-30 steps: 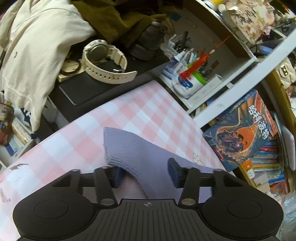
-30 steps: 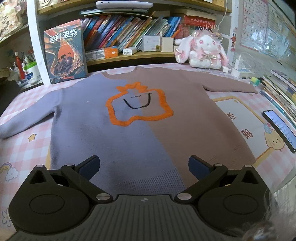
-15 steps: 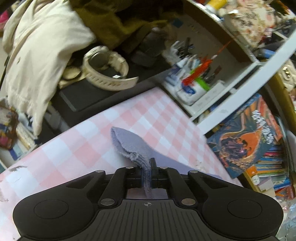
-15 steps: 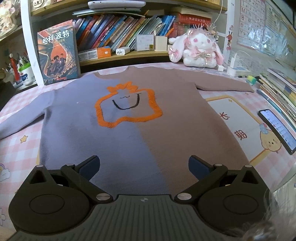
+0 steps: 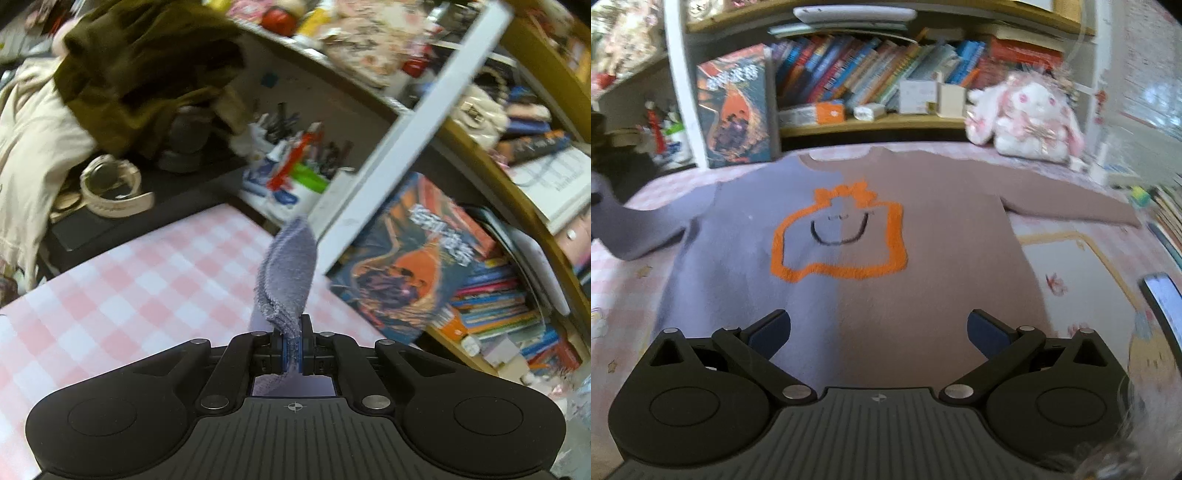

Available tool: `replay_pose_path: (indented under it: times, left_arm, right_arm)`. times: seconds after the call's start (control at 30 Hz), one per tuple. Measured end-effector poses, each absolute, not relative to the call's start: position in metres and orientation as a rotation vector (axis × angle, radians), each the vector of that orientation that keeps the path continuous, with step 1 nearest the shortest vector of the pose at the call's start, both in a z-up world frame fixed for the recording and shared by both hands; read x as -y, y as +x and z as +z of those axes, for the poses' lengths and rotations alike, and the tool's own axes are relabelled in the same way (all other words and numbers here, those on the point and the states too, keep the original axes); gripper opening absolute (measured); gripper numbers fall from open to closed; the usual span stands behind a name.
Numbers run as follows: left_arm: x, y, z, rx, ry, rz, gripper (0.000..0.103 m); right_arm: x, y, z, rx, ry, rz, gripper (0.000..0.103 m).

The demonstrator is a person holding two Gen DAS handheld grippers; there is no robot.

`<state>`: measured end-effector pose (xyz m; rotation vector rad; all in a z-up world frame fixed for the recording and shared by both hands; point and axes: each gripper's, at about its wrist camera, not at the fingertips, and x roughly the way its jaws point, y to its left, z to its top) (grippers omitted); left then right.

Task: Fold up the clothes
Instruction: 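Carry the lavender sleeve across the sweater chest with the left gripper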

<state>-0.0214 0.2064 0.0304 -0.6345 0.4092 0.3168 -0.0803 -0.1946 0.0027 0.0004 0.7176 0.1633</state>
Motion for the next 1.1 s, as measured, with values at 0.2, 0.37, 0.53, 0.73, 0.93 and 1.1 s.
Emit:
replay_pose_path:
  times: [0.2, 0.37, 0.53, 0.73, 0.93, 1.1]
  left_arm:
    - [-0.144, -0.009, 0.053, -0.392, -0.583, 0.301, 0.003]
    - [-0.090, 0.019, 0.068, -0.380, -0.563, 0.261, 0.003]
    - [-0.037, 0.052, 0.077, -0.372, -0.536, 0.212, 0.003]
    - [0.023, 0.088, 0.071, -0.405, -0.512, 0.134, 0.003]
    - [0.063, 0.116, 0.057, -0.464, -0.508, 0.091, 0.003]
    - [0.079, 0.128, 0.044, -0.510, -0.511, 0.077, 0.003]
  right_arm:
    - [0.239, -0.064, 0.003, -0.715, -0.007, 0.302, 0.103]
    - [0.276, -0.049, 0.000, -0.737, 0.024, 0.347, 0.103]
    - [0.298, -0.034, -0.005, -0.781, 0.057, 0.372, 0.103]
    - [0.314, -0.028, -0.011, -0.806, 0.058, 0.417, 0.103]
    - [0.323, -0.026, -0.015, -0.820, 0.060, 0.440, 0.103]
    - [0.329, -0.021, -0.016, -0.826, 0.067, 0.440, 0.103]
